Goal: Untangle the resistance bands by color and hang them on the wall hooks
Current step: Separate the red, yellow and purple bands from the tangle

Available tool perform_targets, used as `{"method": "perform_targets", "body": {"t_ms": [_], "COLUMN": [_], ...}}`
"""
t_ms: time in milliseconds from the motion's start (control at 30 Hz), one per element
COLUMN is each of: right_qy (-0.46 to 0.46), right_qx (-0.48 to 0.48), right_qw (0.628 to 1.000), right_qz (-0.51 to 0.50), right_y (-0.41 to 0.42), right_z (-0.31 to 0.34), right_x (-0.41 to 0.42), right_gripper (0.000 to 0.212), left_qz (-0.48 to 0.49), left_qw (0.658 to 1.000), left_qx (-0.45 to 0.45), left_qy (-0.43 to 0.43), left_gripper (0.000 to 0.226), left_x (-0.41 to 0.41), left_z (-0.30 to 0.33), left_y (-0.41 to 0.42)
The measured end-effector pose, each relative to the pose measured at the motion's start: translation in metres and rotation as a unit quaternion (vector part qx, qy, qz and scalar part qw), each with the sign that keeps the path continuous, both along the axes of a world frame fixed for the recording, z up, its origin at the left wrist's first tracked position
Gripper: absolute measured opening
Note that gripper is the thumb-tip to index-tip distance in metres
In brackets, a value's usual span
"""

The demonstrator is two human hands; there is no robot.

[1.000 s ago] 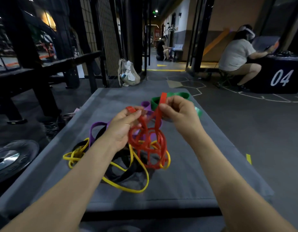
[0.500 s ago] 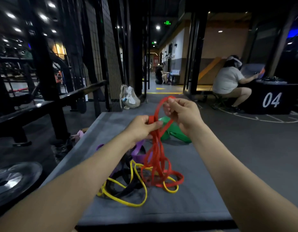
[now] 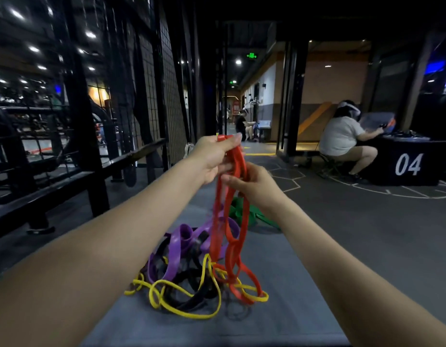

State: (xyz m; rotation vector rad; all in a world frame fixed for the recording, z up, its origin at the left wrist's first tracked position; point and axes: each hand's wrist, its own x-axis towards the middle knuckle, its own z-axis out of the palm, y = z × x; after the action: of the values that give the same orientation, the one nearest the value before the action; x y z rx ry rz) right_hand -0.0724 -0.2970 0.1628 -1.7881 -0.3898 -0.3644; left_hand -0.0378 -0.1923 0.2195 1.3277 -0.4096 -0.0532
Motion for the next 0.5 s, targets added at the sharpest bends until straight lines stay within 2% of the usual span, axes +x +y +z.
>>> {"method": "perform_targets", "body": {"t_ms": [167,233,300,433,500], "right_qy": [-0.013,0.022,0.069,0.109,0.107], "right_qx": [-0.034,-0.132,-0.217,-0.35,-0.306], "right_qw": [0.999,0.989,0.971,0.922,0.934], "right_qz": [-0.028,-0.064,-0.076,-0.127,-0.151], "right_y": [-0.01,-0.015,-0.021,-0.039,-0.044], "right_z": [0.011,-0.013,-0.044,-0.06,-0.046], "right_x": [0.014,0.019,0.023,0.04,0.046], "right_gripper": [0.006,0.002,0.016,0.027,0.03], "left_qz": [0.017,0.033,0.058,0.115,0.11], "left_qw": [0.999,0.996,0.991,0.992,0.993], "left_qx": [-0.03,-0.078,-0.11,-0.036,0.027], "left_qy": [0.003,0.028,0.042,0.028,0.017], "left_gripper": [0.014,0.015,0.013,0.008,0.013], "left_x": [0.004,0.007,0.014,0.035,0.045], "left_z": [0.028,0.039,0.047,0.033,0.011], "left_y": [0.007,0.013,0.023,0.039,0.042]}}
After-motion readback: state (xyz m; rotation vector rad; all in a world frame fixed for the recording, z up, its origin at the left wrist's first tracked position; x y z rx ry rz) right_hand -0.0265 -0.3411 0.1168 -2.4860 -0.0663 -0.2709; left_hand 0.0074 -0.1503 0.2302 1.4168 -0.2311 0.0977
